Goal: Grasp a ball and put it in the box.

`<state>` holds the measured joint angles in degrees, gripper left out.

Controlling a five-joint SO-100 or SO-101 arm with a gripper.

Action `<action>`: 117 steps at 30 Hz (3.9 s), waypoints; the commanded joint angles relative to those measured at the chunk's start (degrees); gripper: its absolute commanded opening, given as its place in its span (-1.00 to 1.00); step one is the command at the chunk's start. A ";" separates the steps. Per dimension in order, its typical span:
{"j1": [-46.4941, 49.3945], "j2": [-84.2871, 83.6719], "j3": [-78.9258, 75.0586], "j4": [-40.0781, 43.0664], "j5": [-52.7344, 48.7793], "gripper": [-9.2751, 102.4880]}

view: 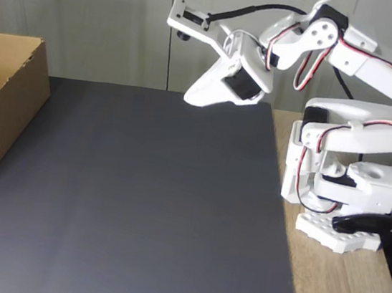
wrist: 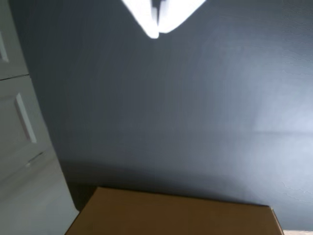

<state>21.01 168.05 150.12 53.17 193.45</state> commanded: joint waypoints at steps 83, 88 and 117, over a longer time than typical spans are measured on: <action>-10.63 11.34 30.23 11.51 -18.02 -0.83; -10.63 11.34 30.23 11.51 -18.02 -0.83; -10.63 11.34 30.23 11.51 -18.02 -0.83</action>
<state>10.90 179.82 180.09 63.37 175.43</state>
